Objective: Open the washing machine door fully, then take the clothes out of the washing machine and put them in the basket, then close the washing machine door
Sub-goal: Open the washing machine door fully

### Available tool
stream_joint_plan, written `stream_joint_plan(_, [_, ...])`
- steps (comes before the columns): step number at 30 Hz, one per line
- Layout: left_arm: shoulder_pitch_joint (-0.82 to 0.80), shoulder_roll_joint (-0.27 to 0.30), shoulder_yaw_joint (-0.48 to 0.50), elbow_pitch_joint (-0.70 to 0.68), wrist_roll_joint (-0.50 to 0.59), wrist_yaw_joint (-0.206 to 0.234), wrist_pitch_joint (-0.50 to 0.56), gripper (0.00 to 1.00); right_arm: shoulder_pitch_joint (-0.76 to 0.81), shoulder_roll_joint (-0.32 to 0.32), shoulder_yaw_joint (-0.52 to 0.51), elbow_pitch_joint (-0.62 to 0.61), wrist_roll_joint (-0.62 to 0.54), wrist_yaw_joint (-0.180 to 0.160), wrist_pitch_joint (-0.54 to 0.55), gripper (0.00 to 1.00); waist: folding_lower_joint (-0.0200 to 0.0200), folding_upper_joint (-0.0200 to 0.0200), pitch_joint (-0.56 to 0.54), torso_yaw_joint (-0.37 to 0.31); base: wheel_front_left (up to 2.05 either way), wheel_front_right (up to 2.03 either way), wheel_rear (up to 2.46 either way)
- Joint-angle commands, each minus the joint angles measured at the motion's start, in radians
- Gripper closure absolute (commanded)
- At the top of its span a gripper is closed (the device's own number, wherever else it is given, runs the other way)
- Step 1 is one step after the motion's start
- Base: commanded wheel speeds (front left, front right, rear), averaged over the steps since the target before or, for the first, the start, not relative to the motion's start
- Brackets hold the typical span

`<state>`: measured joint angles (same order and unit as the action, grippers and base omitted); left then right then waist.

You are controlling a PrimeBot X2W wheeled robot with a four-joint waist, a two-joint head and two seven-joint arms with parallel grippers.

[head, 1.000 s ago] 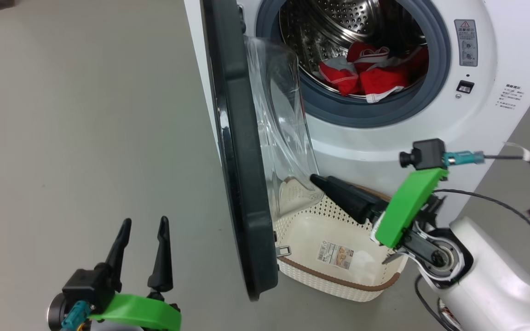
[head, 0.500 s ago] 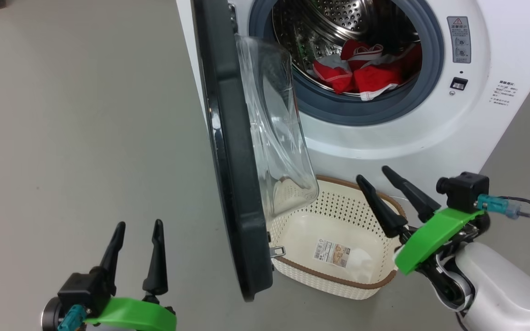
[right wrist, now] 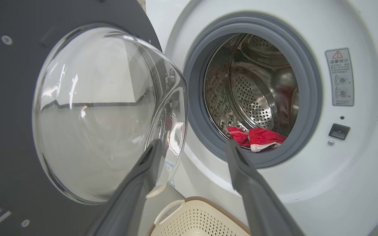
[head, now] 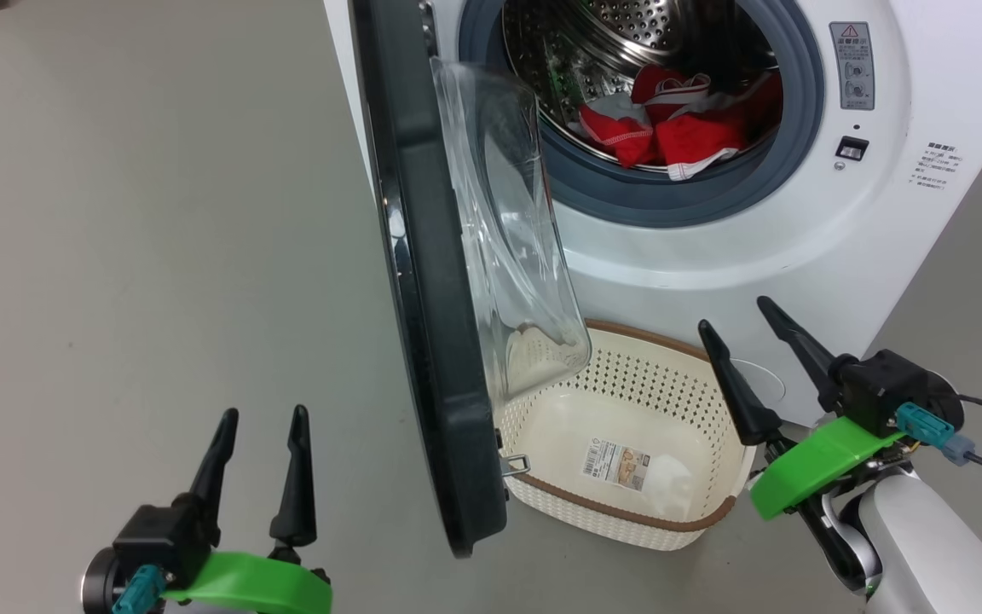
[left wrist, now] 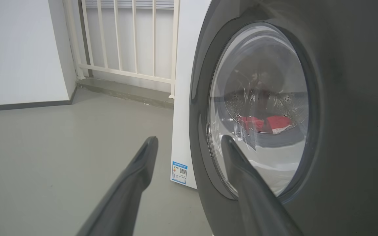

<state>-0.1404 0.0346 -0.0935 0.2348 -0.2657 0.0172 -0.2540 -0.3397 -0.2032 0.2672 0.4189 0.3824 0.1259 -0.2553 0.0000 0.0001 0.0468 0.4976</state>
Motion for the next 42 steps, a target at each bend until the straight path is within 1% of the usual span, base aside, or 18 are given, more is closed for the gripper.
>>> stream_joint_plan(1, [-0.023, 0.016, 0.028, -0.027, -0.006, -0.005, -0.008, 0.0, 0.009, 0.008, -0.012, -0.04, -0.025, 0.005, -0.006, 0.0, 0.0, -0.0001, 0.0, 0.0, 0.0, 0.0, 0.0])
stream_joint_plan(6, [-0.025, 0.016, 0.026, -0.027, -0.009, -0.014, -0.008, 0.0, 0.054, 0.03, -0.061, -0.071, -0.061, 0.005, -0.006, 0.0, 0.0, -0.0001, -0.005, 0.001, 0.0, 0.0, 0.0])
stream_joint_plan(24, [-0.021, 0.016, 0.031, -0.007, -0.014, -0.027, -0.008, 0.0, 0.095, 0.051, -0.097, -0.078, -0.074, 0.005, -0.006, 0.0, 0.0, -0.0001, -0.026, -0.001, 0.0, 0.0, 0.0])
stream_joint_plan(25, [-0.02, 0.016, 0.03, -0.003, -0.015, -0.03, -0.008, 0.33, 0.097, 0.053, -0.099, -0.078, -0.074, 0.005, -0.006, 0.0, 0.0, -0.0001, -0.027, -0.001, 0.0, 0.0, 0.0])
stream_joint_plan(27, [-0.02, 0.016, 0.027, 0.002, -0.017, -0.034, -0.008, 0.93, 0.101, 0.056, -0.101, -0.078, -0.074, 0.005, -0.006, 0.0, 0.0, -0.0001, -0.029, -0.002, 0.0, 0.0, 0.0])
stream_joint_plan(28, [-0.021, 0.016, 0.024, 0.005, -0.018, -0.038, -0.008, 1.0, 0.103, 0.058, -0.102, -0.078, -0.074, 0.005, -0.006, 0.0, 0.0, -0.0001, -0.03, -0.003, 0.0, 0.0, 0.0])
stream_joint_plan(33, [-0.036, 0.016, 0.016, 0.0, -0.017, -0.041, -0.008, 1.0, 0.112, 0.061, -0.108, -0.069, -0.071, 0.005, -0.006, 0.0, 0.0, -0.0001, -0.034, -0.005, 0.0, 0.0, 0.0])
stream_joint_plan(37, [-0.06, 0.016, 0.016, -0.045, -0.016, -0.033, -0.008, 1.0, 0.115, 0.06, -0.118, -0.069, -0.066, 0.005, -0.006, 0.0, 0.0, -0.0001, -0.035, -0.007, 0.0, 0.0, 0.0])
stream_joint_plan(39, [-0.078, 0.016, 0.018, -0.093, -0.01, -0.012, -0.008, 1.0, 0.118, 0.059, -0.123, -0.07, -0.066, 0.005, -0.006, 0.0, 0.0, -0.0001, -0.034, -0.007, 0.0, 0.0, 0.0])
stream_joint_plan(42, [-0.106, 0.016, 0.009, -0.171, -0.03, 0.022, -0.008, 1.0, 0.121, 0.062, -0.125, -0.065, -0.063, 0.005, -0.006, 0.0, 0.0, -0.0001, -0.034, -0.01, 0.0, 0.0, 0.0])
